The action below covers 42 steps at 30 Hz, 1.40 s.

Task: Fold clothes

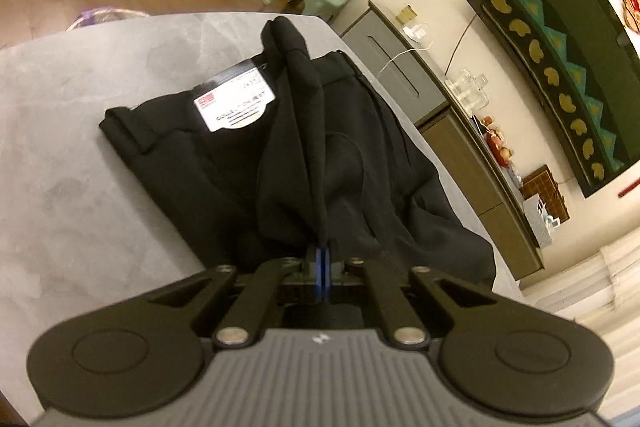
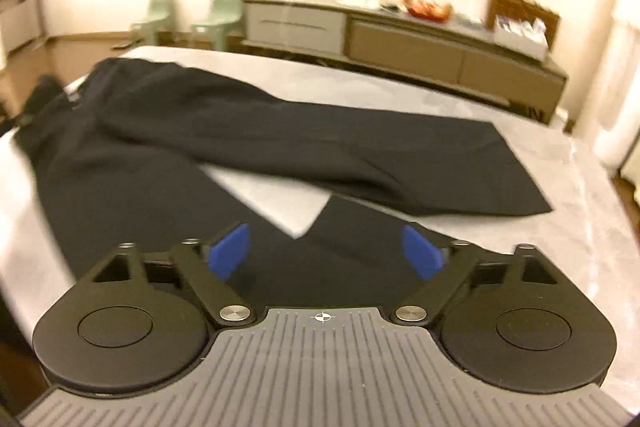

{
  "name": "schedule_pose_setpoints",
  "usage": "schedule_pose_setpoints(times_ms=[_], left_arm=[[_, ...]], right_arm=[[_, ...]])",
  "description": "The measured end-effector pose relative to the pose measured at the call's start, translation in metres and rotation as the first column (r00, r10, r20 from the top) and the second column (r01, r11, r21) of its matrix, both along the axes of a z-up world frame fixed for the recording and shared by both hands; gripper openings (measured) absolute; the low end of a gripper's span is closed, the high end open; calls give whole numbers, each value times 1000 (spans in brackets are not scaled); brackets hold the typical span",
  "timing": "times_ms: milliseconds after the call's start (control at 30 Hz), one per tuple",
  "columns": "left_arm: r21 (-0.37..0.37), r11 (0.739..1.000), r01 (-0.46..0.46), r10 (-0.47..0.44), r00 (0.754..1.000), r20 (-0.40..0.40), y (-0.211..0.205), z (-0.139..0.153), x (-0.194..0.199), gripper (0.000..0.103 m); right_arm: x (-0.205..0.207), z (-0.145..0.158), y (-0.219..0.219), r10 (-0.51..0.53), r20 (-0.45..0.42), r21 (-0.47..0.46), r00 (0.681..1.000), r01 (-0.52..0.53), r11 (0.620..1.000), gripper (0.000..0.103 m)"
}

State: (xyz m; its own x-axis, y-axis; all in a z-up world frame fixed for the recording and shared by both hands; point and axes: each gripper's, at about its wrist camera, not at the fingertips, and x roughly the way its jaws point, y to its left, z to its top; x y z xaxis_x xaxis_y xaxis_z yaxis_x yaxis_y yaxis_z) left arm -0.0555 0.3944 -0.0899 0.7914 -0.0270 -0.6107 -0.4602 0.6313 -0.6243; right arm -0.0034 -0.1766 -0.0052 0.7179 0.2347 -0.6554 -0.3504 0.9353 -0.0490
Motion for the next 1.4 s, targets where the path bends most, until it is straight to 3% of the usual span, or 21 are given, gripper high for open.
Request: schedule_pose_setpoints(times_ms=[67,167,233,267,333,367,467,633,767,833,933,1033,1133,1167,1233,1267,1300,1333,1400], left_arm=[[5,1000,7,-7,1000,3,2,0,-2,2],[4,1000,17,-17,1000,11,6,-1,-7,2],[5,1000,24,-24,1000,18,9,-1,-9,2],[8,1000,26,-26,999,22,9,1,-9,2],[12,999,33,-33,999,32,9,3,-8,2],[15,999,40,-40,999,37,7,5,-6,2],[31,998,49,-51,997,52,3,10,-3,2],[46,998,32,-36,996,84,1,16,-5,2],[18,1000,22,-24,995,97,3,19,-13,2],[11,1000,22,-23,995,92,2,20,-16,2],[3,999,34,-34,996,88,3,20,-17,2],[-10,998,62,-62,996,68,2,16,-16,2],[-9,996,88,-88,995,49,-1,12,-17,2],[-6,996,89,-89,995,48,-1,11,-17,2],[-1,996,92,-92,995,47,1,10,-19,2],[2,996,93,-93,995,47,1,10,-20,2],[5,996,94,-94,994,46,2,9,-20,2],[8,995,95,-96,994,45,3,9,-21,2],[13,995,98,-98,993,63,3,10,-23,2]], right_arm=[[43,-31,13,-67,-85,-2,994,67,998,87],[89,-66,7,-174,-212,13,962,181,983,69],[94,-77,5,-198,-212,0,957,203,979,61],[93,-79,5,-200,-198,-12,960,202,979,53],[92,-80,4,-199,-179,-39,964,195,980,8],[92,-80,1,-205,-171,-60,964,198,978,0],[92,-70,-12,-240,-103,-84,965,232,969,0],[79,24,-47,-299,131,41,945,296,954,0],[20,96,-100,-390,308,223,868,333,916,0],[-19,107,-132,-454,330,297,828,365,882,0],[-58,77,-176,-549,212,340,808,466,817,0],[-60,16,-219,-627,-44,369,778,596,713,0],[-73,-28,-251,-721,-187,422,667,717,554,11],[-77,-35,-256,-742,-200,430,640,738,520,11],[-79,-32,-252,-761,-154,420,630,739,527,12],[-77,-29,-246,-757,-119,406,643,727,554,14],[-73,-23,-234,-730,-69,376,680,696,612,24],[-67,-18,-218,-692,-25,340,721,657,673,43],[-47,-14,-180,-541,3,234,841,526,818,64]])
